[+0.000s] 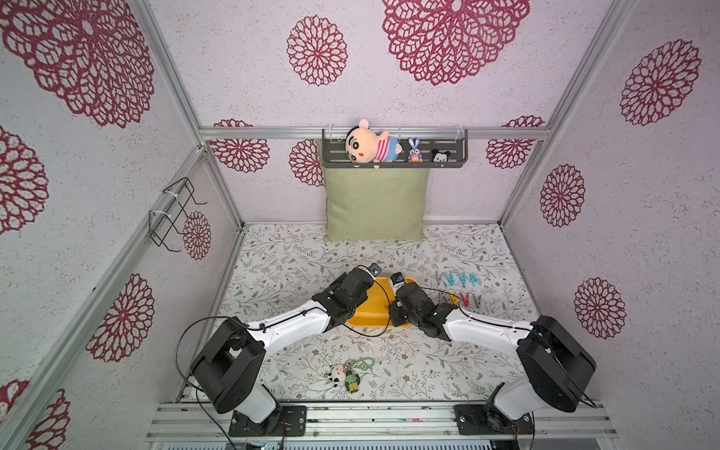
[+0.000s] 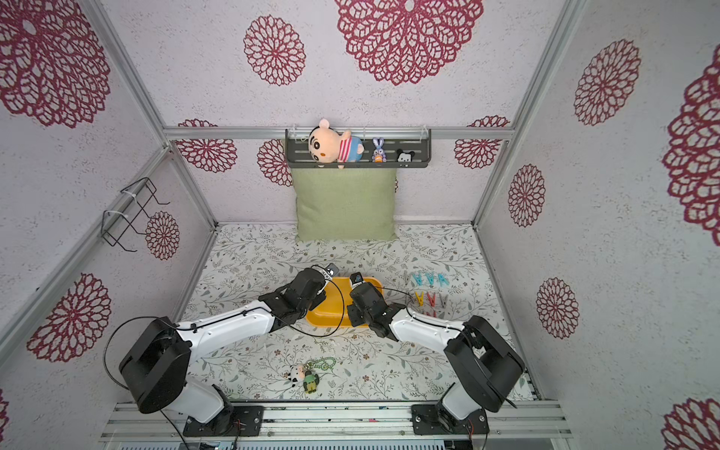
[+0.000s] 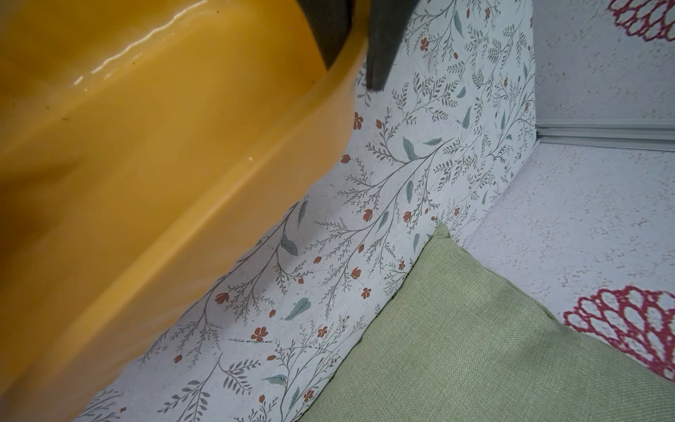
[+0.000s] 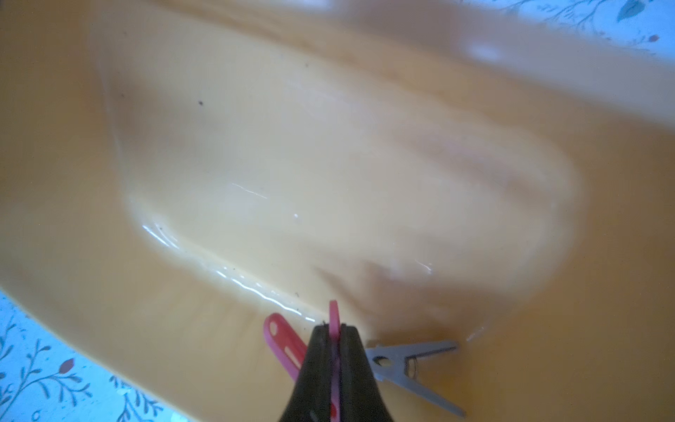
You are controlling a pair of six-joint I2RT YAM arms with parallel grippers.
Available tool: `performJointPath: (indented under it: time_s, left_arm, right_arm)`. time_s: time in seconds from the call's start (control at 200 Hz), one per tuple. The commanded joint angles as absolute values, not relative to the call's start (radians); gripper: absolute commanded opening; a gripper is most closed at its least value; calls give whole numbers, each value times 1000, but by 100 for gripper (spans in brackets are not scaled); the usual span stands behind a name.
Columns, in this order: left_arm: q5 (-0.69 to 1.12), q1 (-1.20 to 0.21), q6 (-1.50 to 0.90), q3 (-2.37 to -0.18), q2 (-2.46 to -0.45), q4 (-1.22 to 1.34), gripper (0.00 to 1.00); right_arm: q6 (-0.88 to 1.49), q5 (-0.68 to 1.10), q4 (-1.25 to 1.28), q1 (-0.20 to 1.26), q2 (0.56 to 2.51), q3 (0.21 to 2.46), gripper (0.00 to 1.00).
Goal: Take the clothespins out of the storage box
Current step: Pick up the clothespin from the storage box.
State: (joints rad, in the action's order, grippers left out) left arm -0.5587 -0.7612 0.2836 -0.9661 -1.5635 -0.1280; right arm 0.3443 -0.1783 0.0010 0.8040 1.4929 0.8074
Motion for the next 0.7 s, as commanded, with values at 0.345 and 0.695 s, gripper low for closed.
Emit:
performJointPath:
  time_s: [0.345,0.695]
  left_arm:
    - [-563,-764,321,-967,-1568,-184,0]
    - [-559,-763,318,-971,-1568,-190,0]
  right_arm:
    - [603,-207,-345,734,1160,806,0]
    - [658,-207,-634,447,1075,826,0]
